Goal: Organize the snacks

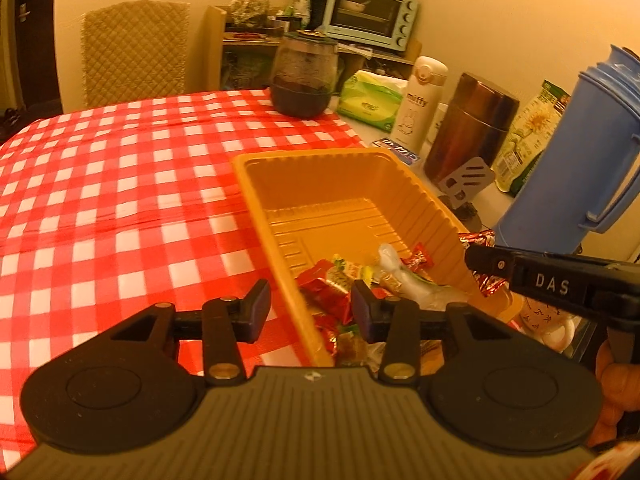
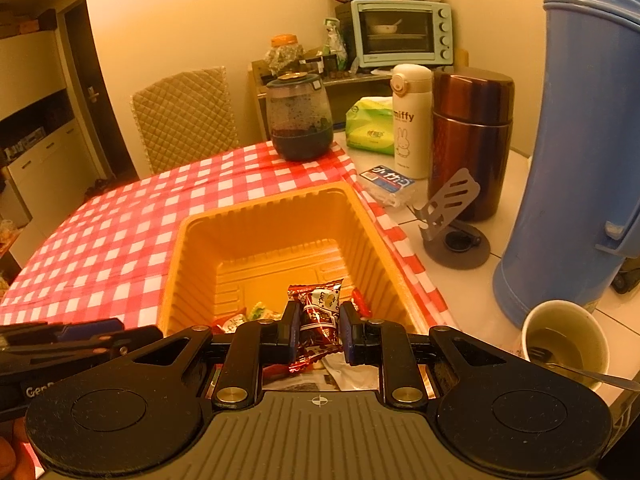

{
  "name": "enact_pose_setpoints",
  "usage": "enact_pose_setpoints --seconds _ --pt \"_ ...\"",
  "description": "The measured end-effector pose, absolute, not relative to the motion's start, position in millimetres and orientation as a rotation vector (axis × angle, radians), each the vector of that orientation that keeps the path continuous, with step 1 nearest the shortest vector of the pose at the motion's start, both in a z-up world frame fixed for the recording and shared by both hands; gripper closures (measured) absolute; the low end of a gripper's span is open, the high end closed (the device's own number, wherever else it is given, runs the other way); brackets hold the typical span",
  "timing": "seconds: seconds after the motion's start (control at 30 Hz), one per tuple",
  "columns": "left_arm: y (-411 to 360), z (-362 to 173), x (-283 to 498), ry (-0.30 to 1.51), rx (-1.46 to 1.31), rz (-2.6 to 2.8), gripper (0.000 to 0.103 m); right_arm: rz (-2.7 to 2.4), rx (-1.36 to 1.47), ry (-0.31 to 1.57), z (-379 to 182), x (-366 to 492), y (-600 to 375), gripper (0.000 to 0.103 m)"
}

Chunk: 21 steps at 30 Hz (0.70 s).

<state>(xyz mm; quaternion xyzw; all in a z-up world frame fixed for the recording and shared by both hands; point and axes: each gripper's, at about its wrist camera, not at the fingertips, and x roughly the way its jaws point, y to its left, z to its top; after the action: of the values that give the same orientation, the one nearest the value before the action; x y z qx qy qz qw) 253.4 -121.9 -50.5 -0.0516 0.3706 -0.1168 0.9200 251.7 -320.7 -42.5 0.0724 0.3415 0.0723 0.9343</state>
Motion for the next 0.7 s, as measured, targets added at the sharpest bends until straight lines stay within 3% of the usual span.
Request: enact_pose_setpoints --seconds 0.33,0.47,0.5,0.53,0.57,0.7 --pt "-112.4 -50.7 251.7 0.761 -0.114 -0.221 0.058 0.195 0.150 0.701 -42.4 262.4 -309.4 0.081" --pt "-111.2 -50.5 251.3 0.759 -0.114 -0.211 0.045 0.223 0.155 0.712 -43.2 268.9 -306.9 0.080" --pt "-111.5 -50.5 251.3 0.760 -0.114 -0.208 0.044 0.223 0.162 0.710 -43.1 270.2 -307.6 0.068" --pt "-111.3 -50.4 251.0 0.761 -0.114 -0.206 0.042 0.219 0.175 0.706 -43.1 270.1 -309.7 0.046" --pt "-110.7 -50.3 250.3 0.761 -0.114 -0.204 0.039 0.216 0.193 0.702 -42.5 269.8 -312.6 0.039" --pt "-108.7 -48.7 244.9 0.752 -0.102 -0.180 0.025 0.189 0.229 0.687 -38.2 263.5 -322.7 0.038"
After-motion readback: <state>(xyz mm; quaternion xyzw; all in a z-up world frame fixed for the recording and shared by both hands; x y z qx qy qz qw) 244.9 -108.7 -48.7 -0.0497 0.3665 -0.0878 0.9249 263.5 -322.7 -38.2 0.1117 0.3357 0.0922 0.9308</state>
